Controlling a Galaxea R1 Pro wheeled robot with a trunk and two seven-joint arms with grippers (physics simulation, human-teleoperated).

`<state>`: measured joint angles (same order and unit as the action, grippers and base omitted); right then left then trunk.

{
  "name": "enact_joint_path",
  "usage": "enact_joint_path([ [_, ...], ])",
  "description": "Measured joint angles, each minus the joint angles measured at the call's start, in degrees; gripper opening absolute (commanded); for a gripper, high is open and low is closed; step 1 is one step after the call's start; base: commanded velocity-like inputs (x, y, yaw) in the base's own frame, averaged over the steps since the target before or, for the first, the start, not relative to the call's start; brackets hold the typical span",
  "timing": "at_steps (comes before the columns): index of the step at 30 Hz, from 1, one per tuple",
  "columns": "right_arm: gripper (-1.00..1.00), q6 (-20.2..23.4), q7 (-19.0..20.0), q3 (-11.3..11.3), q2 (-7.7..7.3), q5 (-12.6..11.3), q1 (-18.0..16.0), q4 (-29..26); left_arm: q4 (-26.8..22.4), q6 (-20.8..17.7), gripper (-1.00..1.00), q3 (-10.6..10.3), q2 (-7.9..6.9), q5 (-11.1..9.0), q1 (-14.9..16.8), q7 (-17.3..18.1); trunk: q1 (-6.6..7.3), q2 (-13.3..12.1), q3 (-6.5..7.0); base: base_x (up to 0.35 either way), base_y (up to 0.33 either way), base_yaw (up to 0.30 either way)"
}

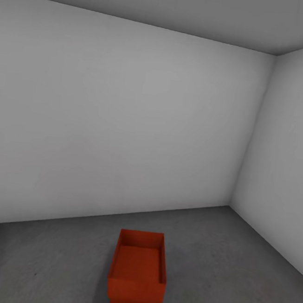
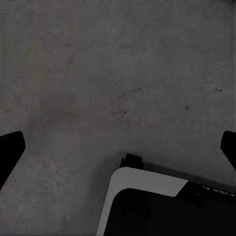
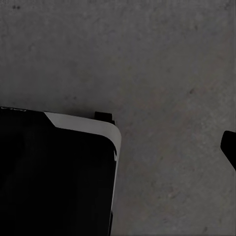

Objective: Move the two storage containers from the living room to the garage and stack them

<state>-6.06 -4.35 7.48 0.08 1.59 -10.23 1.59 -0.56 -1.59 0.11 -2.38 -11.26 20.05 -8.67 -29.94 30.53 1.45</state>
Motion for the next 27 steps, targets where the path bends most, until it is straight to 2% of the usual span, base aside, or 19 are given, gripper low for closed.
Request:
enact_joint_path([
  [15, 1.00, 0.68, 0.05, 0.01, 0.02, 0.06, 0.00, 0.00, 0.00, 0.00, 1.00, 0.00, 0.00, 0.00, -0.01, 0.00, 0.00, 0.00, 1.35, 0.000, 0.000, 0.018],
  [27, 1.00, 0.19, 0.10, 0.38, -0.57, 0.55, 0.00, -0.01, 0.00, 0.00, 1.00, 0.00, 0.00, 0.00, -0.01, 0.00, 0.00, -0.01, 1.52, 0.000, 0.000, 0.007],
])
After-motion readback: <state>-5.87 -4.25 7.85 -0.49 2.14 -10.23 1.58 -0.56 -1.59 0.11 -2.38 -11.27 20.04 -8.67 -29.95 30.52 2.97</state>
